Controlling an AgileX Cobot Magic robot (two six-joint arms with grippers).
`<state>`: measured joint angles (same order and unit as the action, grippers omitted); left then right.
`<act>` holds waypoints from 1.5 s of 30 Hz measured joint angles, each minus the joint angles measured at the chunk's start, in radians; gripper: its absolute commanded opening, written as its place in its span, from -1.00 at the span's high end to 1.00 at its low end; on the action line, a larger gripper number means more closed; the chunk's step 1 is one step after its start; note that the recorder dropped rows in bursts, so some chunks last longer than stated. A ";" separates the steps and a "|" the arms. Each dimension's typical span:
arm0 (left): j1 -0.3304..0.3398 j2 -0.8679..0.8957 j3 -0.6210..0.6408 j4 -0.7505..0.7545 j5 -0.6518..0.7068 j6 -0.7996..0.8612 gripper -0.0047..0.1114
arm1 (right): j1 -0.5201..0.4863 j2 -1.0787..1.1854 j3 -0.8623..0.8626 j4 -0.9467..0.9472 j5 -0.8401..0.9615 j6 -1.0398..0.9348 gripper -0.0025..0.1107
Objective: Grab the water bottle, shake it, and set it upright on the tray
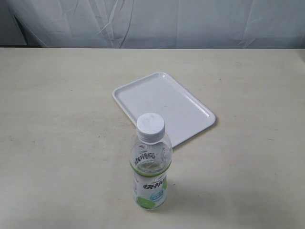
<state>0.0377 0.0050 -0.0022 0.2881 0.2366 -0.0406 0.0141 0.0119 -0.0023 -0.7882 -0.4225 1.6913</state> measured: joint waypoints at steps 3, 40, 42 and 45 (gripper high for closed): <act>0.000 0.000 0.000 0.000 0.000 0.000 0.92 | 0.000 0.070 -0.048 -0.408 -0.038 0.261 0.97; 0.000 0.000 0.000 0.000 0.000 0.000 0.92 | 0.500 1.091 -0.519 -0.941 -0.372 -0.388 -0.48; 0.000 0.000 0.000 0.000 0.000 0.000 0.92 | 0.527 1.108 -0.519 -0.941 -0.353 -0.391 -0.48; 0.000 0.000 0.000 0.000 0.000 0.000 0.92 | 0.565 1.138 -0.519 -0.934 -0.327 -0.402 -0.48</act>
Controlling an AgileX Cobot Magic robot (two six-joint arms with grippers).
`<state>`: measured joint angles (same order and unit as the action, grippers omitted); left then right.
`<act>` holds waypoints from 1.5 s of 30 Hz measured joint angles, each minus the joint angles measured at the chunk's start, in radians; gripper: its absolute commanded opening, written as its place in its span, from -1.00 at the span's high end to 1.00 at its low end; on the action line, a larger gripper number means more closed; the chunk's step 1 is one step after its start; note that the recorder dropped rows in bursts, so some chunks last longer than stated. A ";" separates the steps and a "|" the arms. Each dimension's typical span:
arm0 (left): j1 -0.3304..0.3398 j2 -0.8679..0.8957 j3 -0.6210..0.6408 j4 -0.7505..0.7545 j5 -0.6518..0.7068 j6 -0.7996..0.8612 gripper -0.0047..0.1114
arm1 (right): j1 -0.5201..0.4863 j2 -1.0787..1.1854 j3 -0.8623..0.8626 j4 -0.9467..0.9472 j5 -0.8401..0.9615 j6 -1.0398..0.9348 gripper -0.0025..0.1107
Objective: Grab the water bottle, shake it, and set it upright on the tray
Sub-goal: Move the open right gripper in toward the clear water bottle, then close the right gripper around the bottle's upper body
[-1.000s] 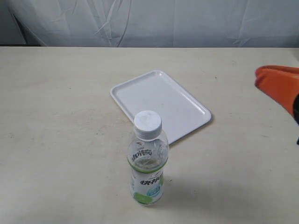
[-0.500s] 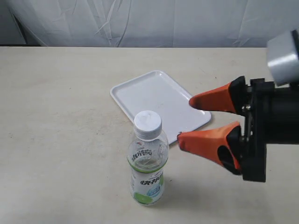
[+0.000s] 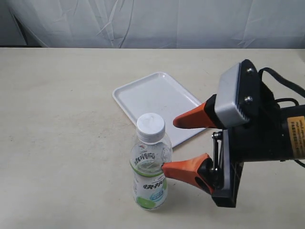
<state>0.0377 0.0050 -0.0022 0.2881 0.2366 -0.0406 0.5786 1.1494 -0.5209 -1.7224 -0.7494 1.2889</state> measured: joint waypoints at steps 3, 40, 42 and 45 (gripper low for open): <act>0.000 0.000 0.000 0.000 0.000 0.000 0.92 | 0.024 0.028 0.000 0.025 0.012 -0.027 -0.48; 0.000 0.000 0.000 0.000 0.000 0.000 0.92 | 0.040 0.365 0.000 0.401 -0.112 -0.440 0.96; 0.000 0.000 0.000 0.000 0.000 0.000 0.92 | 0.043 0.365 0.000 0.442 -0.108 -0.443 0.96; 0.000 0.000 0.000 0.000 0.000 0.000 0.92 | 0.043 0.365 -0.007 0.521 -0.108 -0.458 0.96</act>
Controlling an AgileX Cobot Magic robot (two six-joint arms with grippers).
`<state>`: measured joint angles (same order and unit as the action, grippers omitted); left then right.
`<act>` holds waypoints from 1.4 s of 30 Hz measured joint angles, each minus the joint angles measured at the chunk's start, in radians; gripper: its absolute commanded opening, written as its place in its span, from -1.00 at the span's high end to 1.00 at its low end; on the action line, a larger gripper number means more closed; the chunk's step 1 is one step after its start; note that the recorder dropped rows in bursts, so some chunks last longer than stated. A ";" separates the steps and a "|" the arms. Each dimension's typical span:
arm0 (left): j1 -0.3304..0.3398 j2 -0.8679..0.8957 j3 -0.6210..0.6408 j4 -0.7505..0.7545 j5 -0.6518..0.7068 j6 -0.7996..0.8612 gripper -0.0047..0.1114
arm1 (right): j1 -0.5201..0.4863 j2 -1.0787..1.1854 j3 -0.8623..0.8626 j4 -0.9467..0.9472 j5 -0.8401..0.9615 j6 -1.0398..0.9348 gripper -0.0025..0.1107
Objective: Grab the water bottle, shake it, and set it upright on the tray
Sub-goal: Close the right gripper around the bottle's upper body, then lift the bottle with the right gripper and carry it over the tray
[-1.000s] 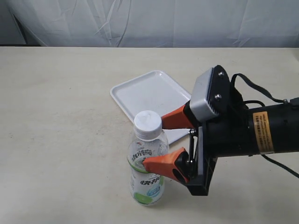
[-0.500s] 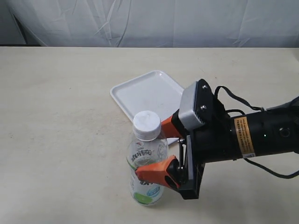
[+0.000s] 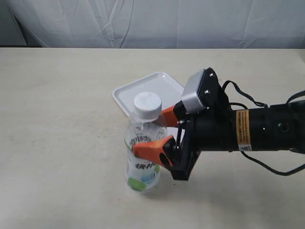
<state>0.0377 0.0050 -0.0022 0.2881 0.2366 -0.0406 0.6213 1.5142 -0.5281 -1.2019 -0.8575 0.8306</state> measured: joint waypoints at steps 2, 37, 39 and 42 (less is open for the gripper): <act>0.000 0.000 0.000 0.000 0.000 0.000 0.92 | 0.000 -0.011 -0.037 0.081 0.028 -0.011 0.97; 0.000 0.000 0.000 0.000 0.000 0.000 0.92 | 0.000 -0.091 -0.244 0.149 0.540 0.167 0.97; 0.000 0.000 0.000 0.000 0.000 0.000 0.92 | 0.000 -0.114 -0.244 0.149 0.519 0.167 0.97; 0.000 0.000 0.000 0.000 0.000 0.000 0.92 | 0.000 -0.184 -0.262 0.149 0.484 0.167 0.97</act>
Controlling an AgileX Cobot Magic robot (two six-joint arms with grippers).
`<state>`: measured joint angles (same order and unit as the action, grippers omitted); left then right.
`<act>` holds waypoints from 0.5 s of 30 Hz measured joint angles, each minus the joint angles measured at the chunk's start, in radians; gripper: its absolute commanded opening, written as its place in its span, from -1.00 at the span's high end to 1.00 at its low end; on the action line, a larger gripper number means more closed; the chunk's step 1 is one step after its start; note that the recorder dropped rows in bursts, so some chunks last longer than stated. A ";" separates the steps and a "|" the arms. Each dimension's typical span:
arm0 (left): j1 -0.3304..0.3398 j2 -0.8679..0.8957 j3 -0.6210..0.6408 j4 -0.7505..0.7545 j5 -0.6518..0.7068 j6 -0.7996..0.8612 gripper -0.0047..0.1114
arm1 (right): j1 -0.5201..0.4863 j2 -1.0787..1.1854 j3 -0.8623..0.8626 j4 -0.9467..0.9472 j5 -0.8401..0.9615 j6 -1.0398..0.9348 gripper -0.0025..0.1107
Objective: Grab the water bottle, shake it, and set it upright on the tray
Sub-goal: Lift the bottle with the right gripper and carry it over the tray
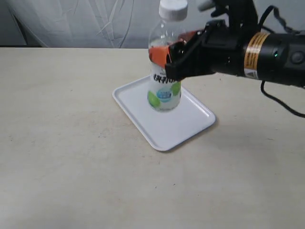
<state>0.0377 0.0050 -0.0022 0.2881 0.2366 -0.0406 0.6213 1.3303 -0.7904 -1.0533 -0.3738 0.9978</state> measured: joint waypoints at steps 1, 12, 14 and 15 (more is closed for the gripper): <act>0.000 0.000 0.000 0.000 0.000 0.000 0.92 | 0.000 -0.024 -0.007 0.000 -0.010 0.002 0.97; 0.000 0.000 0.000 0.000 0.000 0.000 0.92 | 0.000 -0.132 -0.017 -0.021 0.049 0.007 0.97; 0.000 0.000 0.000 0.000 0.000 0.000 0.92 | 0.000 -0.090 0.012 -0.021 0.059 0.007 0.97; 0.000 0.000 0.000 0.000 0.000 0.000 0.92 | 0.000 -0.063 0.027 -0.026 0.064 0.007 0.97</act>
<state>0.0377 0.0050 -0.0022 0.2881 0.2366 -0.0406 0.6213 1.2668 -0.7630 -1.0794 -0.3100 1.0047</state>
